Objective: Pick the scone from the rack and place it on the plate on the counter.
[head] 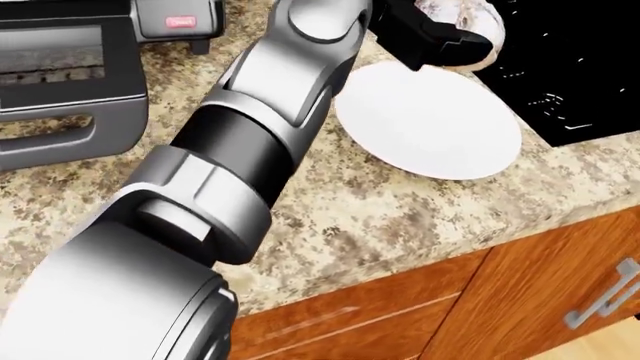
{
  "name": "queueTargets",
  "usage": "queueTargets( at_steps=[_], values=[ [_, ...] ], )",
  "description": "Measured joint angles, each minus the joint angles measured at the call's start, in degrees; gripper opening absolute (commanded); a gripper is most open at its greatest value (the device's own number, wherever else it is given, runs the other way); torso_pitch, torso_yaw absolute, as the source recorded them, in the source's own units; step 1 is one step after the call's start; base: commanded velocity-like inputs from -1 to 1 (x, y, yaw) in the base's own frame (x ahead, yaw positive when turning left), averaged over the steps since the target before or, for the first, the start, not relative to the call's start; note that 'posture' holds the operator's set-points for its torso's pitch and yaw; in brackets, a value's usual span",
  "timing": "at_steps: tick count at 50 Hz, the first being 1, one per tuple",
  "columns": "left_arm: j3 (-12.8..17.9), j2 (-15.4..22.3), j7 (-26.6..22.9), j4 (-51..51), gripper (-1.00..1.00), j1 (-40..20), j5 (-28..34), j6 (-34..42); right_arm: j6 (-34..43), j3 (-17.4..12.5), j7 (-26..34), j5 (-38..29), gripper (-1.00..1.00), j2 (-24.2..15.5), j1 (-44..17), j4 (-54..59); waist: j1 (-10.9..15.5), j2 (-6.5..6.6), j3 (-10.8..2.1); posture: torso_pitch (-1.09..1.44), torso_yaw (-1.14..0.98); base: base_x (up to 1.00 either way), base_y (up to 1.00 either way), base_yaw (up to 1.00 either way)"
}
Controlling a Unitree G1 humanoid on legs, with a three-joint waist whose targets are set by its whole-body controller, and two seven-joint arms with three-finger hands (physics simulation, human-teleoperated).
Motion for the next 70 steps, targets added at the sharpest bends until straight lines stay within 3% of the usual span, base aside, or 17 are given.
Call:
queueTargets(
  at_steps=[5,21,41,46,56,70],
  values=[
    [0.33,0.21,0.94,0.94,-1.00,1.27,0.83,-1.18,-0.73,1.40,-0.50,-0.33,1.00,0.32,0.02,0.15,-1.79,-0.13,-0.32,0.00,-0.45,0.00,0.00,0.00],
    [1.28,2.26,5.84,2.70,-1.00,4.19,3.52,-4.23,-0.92,1.45,-0.18,-1.29,1.00,1.57,0.68,-0.59,-5.89,-0.07,-1.15,0.00,-0.48,0.00,0.00,0.00],
    [1.24,1.77,6.98,3.70,-1.00,6.64,6.36,-2.89,-0.83,3.36,1.08,-4.41,1.00,3.43,-0.13,-0.01,-7.68,0.98,-2.03,0.00,-0.48,0.00,0.00,0.00],
    [0.42,2.17,7.52,3.71,-1.00,7.69,8.19,-2.16,-0.22,1.59,1.63,-4.15,1.00,3.78,0.91,-1.16,-7.96,1.21,-2.27,0.00,-0.48,0.00,0.00,0.00],
    [0.90,2.48,8.31,4.43,-1.00,8.70,10.45,-0.93,-0.15,1.51,1.72,-4.11,1.00,3.81,0.93,-1.16,-8.33,1.52,-2.32,0.00,-0.48,0.00,0.00,0.00],
    [1.50,3.10,9.54,4.55,-1.00,9.37,11.59,-1.00,-0.29,5.15,1.65,-6.39,1.00,4.54,-1.81,0.35,-8.70,1.77,-2.59,0.00,-0.48,0.00,0.00,0.00]
  ],
)
